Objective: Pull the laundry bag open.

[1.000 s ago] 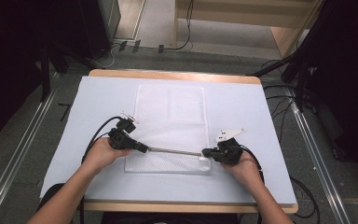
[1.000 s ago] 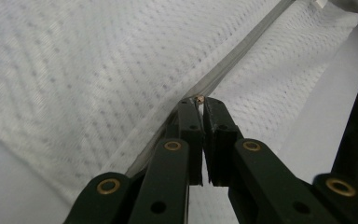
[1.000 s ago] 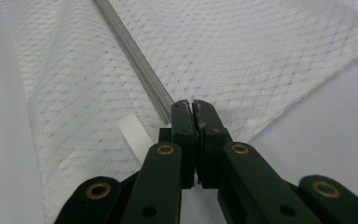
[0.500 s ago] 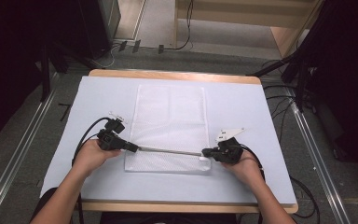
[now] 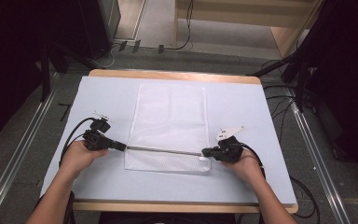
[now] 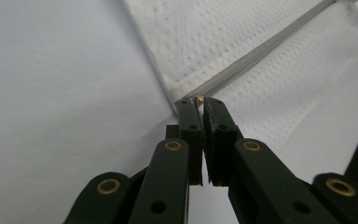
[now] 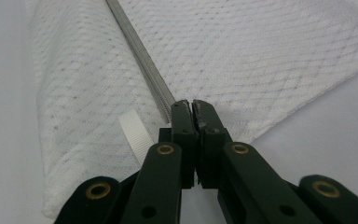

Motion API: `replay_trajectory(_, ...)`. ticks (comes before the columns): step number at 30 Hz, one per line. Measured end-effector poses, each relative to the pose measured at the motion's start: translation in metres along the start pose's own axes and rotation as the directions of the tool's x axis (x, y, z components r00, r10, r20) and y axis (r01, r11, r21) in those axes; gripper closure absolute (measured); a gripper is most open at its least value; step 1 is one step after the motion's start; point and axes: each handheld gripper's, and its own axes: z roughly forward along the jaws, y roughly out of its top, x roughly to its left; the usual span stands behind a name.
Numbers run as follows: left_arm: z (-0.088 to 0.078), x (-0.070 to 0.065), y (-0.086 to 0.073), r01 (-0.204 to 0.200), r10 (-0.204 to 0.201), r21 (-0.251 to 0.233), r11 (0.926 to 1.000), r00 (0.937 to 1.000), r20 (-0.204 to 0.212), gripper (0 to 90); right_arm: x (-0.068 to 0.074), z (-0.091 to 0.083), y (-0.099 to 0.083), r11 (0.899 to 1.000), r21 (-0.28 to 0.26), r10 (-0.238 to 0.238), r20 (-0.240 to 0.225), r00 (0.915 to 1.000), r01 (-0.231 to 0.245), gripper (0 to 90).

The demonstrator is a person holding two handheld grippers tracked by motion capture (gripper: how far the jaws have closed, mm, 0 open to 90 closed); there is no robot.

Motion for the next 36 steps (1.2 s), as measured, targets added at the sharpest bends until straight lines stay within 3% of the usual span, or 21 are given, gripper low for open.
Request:
replay_trajectory(2,-0.004,0.001,-0.002,0.000,0.000,-0.011,0.9999,0.9999,-0.013,88.3,0.000,0.000,0.000,1.000,0.000,0.002,-0.001,1.0000,-0.002,89.5)
replay_trajectory(3,-0.006,0.002,-0.003,0.009,-0.009,-0.025,0.9997,1.0000,0.000,88.1,0.000,0.000,0.001,1.000,0.005,-0.001,-0.004,1.0000,0.001,89.5)
replay_trajectory(5,-0.008,0.002,-0.004,-0.007,0.008,-0.035,0.9994,0.9999,0.011,88.1,0.000,0.000,0.001,1.000,0.004,-0.004,-0.004,1.0000,0.004,89.5)
replay_trajectory(9,-0.005,0.000,-0.005,-0.030,0.029,-0.031,0.9991,0.9995,-0.012,87.6,-0.003,0.000,0.001,1.000,0.005,0.000,-0.018,0.9998,0.000,89.3)
replay_trajectory(11,-0.007,-0.004,-0.005,-0.075,0.073,-0.074,0.9945,0.9970,-0.026,85.8,-0.003,0.000,0.002,1.000,0.008,-0.001,-0.025,0.9997,0.001,87.7)
replay_trajectory(12,-0.007,-0.004,-0.005,-0.075,0.073,-0.074,0.9945,0.9970,-0.026,82.6,-0.003,0.000,0.002,1.000,0.008,-0.001,-0.025,0.9997,0.001,87.7)
replay_trajectory(13,-0.010,-0.007,-0.005,-0.101,0.099,-0.111,0.9886,0.9948,-0.025,77.9,-0.007,-0.001,0.001,1.000,0.005,0.028,-0.067,0.9974,-0.027,81.2)
replay_trajectory(14,-0.011,-0.008,-0.005,-0.112,0.110,-0.129,0.9853,0.9936,-0.027,75.0,-0.007,-0.001,0.001,1.000,0.004,0.029,-0.079,0.9965,-0.029,78.3)
replay_trajectory(19,-0.015,-0.008,-0.006,-0.134,0.128,-0.159,0.9783,0.9907,-0.047,68.9,-0.008,-0.006,0.004,0.999,-0.042,0.020,-0.078,0.9967,-0.023,70.4)
replay_trajectory(22,-0.015,-0.004,-0.007,-0.141,0.127,-0.162,0.9768,0.9879,-0.089,60.0,-0.010,-0.014,0.008,0.997,-0.078,0.019,-0.010,0.9998,-0.020,62.9)
replay_trajectory(29,-0.019,0.005,-0.009,-0.126,0.100,-0.202,0.9713,0.9863,-0.131,52.1,-0.018,-0.023,0.006,0.994,-0.101,0.048,0.046,0.9978,-0.043,55.9)
replay_trajectory(30,-0.019,0.006,-0.009,-0.124,0.096,-0.207,0.9704,0.9860,-0.136,47.4,-0.021,-0.025,0.005,0.992,-0.112,0.068,0.060,0.9959,-0.061,53.0)
replay_trajectory(36,-0.022,0.015,-0.011,-0.116,0.071,-0.234,0.9653,0.9789,-0.192,41.0,-0.029,-0.030,0.001,0.986,-0.138,0.109,0.106,0.9884,-0.094,46.2)
